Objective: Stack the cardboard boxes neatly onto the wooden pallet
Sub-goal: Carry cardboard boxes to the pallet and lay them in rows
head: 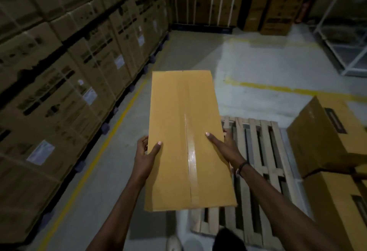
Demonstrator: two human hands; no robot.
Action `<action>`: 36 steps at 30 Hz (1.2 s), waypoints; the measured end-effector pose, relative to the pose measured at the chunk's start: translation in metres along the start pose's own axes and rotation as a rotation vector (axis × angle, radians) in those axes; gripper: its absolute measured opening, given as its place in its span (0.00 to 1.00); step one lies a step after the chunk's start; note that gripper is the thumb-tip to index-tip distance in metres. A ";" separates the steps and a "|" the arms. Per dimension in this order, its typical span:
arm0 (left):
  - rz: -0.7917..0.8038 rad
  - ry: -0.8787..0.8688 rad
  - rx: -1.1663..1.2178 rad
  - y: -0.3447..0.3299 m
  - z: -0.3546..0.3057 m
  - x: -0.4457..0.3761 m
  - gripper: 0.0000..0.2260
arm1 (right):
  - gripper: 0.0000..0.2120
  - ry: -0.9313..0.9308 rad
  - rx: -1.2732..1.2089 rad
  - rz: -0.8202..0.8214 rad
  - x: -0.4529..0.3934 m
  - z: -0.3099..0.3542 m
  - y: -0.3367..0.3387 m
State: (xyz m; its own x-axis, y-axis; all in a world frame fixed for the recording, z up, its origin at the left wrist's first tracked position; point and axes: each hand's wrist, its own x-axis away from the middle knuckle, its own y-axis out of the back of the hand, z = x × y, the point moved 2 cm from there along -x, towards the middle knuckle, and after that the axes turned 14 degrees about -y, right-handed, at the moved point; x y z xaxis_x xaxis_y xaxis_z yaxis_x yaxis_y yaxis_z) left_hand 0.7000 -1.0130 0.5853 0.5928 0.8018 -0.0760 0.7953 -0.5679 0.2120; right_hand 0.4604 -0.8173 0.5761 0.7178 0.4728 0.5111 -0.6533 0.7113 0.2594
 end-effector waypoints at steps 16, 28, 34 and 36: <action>0.215 0.001 0.004 -0.142 0.059 -0.223 0.26 | 0.50 -0.135 -0.053 -0.156 -0.189 0.044 0.066; 0.314 0.162 0.034 -0.300 0.213 -0.341 0.24 | 0.43 -0.287 -0.095 -0.146 -0.413 -0.038 0.104; 0.332 0.259 0.031 -0.363 0.324 -0.382 0.26 | 0.45 -0.354 -0.097 -0.092 -0.525 -0.111 0.102; 0.337 0.284 0.018 -0.380 0.363 -0.393 0.24 | 0.49 -0.374 -0.096 -0.091 -0.559 -0.139 0.097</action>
State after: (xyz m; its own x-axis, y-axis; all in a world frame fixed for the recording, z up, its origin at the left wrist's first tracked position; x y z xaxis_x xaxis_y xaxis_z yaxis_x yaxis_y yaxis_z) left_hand 0.2109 -1.1796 0.1809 0.7630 0.5891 0.2661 0.5672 -0.8076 0.1617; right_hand 0.0292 -0.9401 0.2018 0.6224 0.1962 0.7577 -0.5529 0.7954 0.2482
